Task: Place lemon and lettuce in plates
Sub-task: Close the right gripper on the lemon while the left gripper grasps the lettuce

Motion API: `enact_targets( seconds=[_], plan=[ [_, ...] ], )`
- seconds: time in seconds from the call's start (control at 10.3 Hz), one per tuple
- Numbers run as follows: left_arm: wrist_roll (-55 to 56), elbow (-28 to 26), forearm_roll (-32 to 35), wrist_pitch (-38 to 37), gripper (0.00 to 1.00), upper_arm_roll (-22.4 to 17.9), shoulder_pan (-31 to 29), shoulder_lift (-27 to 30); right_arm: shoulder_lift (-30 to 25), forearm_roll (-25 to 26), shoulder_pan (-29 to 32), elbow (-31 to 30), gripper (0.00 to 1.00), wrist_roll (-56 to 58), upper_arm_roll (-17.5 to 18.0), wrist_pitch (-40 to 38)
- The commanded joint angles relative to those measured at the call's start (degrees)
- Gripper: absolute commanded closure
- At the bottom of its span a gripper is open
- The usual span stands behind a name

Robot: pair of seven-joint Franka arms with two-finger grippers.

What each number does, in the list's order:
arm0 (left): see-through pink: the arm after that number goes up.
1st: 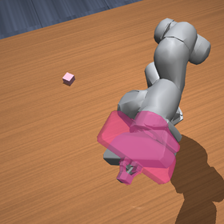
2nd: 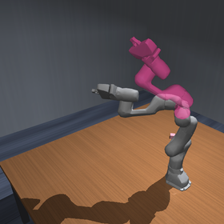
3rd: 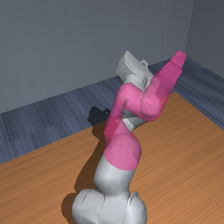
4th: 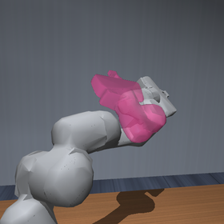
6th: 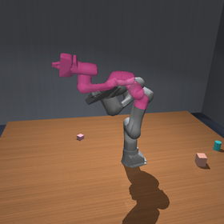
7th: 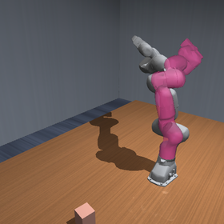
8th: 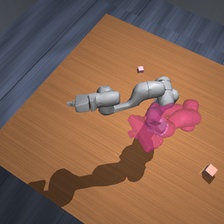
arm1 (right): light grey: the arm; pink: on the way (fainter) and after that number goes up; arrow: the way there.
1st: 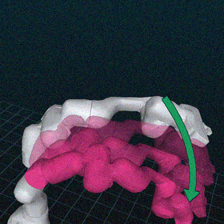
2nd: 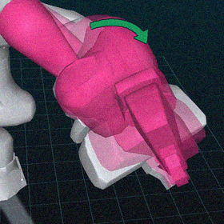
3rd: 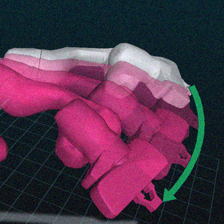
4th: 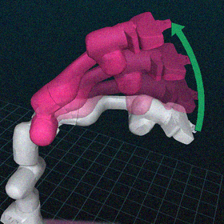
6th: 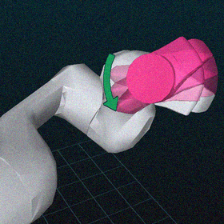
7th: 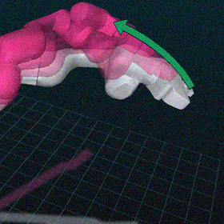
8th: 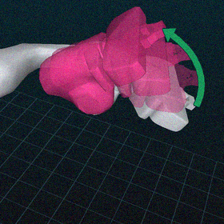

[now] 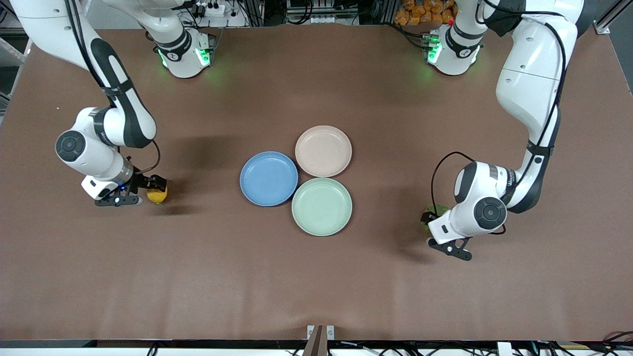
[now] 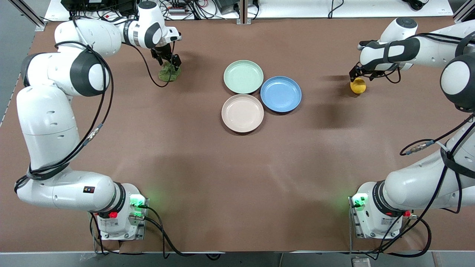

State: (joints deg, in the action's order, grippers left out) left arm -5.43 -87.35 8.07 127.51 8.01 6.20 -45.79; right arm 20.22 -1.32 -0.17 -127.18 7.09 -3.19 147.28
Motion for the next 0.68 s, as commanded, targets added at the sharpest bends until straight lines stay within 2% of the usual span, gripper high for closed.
enact_targets(
  seconds=[0.0,0.39,0.58],
  plan=[
    [1.2,-0.5,0.5,0.5,0.00,0.3,0.0,-0.2,1.4,-0.1,0.6,-0.8,0.00,0.8,0.4,3.1],
    [1.3,-1.0,0.5,0.5,0.00,0.3,0.0,-0.3,3.6,-0.1,0.5,-1.3,0.00,0.8,0.4,6.4],
    [3.0,-0.9,0.5,0.5,0.99,0.3,0.0,0.0,3.8,-0.1,0.6,-2.3,0.04,0.6,0.4,7.4]
  ],
)
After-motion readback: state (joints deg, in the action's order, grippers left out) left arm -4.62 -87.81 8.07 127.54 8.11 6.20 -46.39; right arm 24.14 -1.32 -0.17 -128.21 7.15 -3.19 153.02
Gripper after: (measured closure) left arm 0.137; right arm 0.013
